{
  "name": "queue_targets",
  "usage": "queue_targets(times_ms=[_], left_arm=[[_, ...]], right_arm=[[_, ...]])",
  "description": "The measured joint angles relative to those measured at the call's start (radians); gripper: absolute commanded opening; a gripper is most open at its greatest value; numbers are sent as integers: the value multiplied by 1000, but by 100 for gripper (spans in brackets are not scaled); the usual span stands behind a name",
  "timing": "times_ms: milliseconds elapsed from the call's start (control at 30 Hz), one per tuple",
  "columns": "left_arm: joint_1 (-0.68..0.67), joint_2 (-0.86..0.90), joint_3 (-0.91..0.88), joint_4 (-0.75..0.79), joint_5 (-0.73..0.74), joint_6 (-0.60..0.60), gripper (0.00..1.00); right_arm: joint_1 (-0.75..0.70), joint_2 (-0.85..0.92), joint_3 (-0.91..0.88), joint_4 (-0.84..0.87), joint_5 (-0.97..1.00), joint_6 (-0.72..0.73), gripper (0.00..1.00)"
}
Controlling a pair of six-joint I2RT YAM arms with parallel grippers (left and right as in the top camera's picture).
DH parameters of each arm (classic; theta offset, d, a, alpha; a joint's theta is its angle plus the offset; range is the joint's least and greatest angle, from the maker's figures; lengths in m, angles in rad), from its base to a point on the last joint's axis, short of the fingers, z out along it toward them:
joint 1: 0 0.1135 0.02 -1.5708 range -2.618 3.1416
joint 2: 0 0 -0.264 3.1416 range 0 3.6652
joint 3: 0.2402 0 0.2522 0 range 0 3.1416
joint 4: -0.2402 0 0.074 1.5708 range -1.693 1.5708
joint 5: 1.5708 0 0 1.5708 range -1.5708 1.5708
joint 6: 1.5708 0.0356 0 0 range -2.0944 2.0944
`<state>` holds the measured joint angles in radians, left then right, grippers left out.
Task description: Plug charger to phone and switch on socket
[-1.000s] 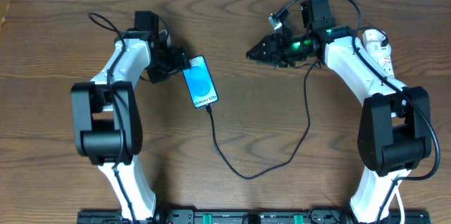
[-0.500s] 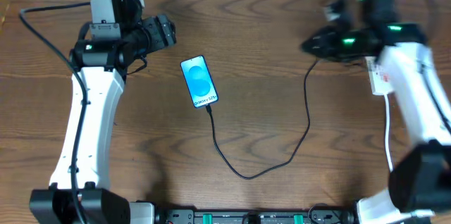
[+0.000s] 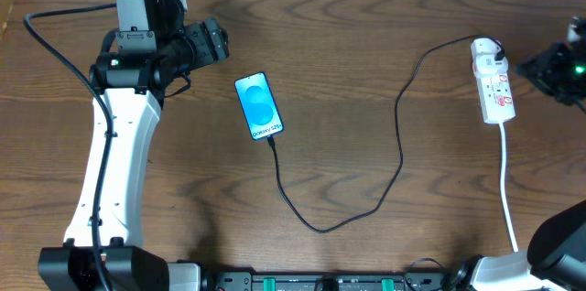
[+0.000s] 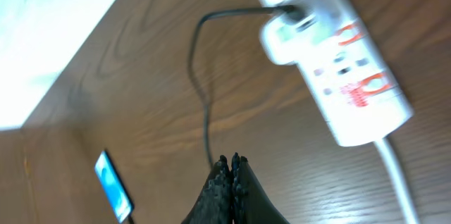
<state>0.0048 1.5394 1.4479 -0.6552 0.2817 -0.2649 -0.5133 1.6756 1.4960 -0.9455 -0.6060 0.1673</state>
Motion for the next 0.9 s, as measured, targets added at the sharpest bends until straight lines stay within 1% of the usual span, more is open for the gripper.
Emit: queue_targets(times_ms=[100, 200, 267, 367, 500, 700, 900], left_arm=[[0, 0, 0, 0, 0, 0, 88], [0, 0, 0, 0, 0, 0, 88], [0, 0, 0, 0, 0, 0, 88], [0, 0, 0, 0, 0, 0, 88], [0, 0, 0, 0, 0, 0, 88], [0, 0, 0, 0, 0, 0, 88], [0, 0, 0, 0, 0, 0, 88]], right_arm=[[-50, 3, -35, 47, 0, 6, 1], [-90, 3, -105, 140, 0, 39, 1], [-119, 5, -187, 224, 0, 82, 1], [-140, 11, -303, 399, -6, 153, 1], [-155, 18, -402, 549, -8, 240, 1], [-158, 60, -420, 678, -15, 328, 1], [-158, 182, -420, 845, -70, 425, 1]])
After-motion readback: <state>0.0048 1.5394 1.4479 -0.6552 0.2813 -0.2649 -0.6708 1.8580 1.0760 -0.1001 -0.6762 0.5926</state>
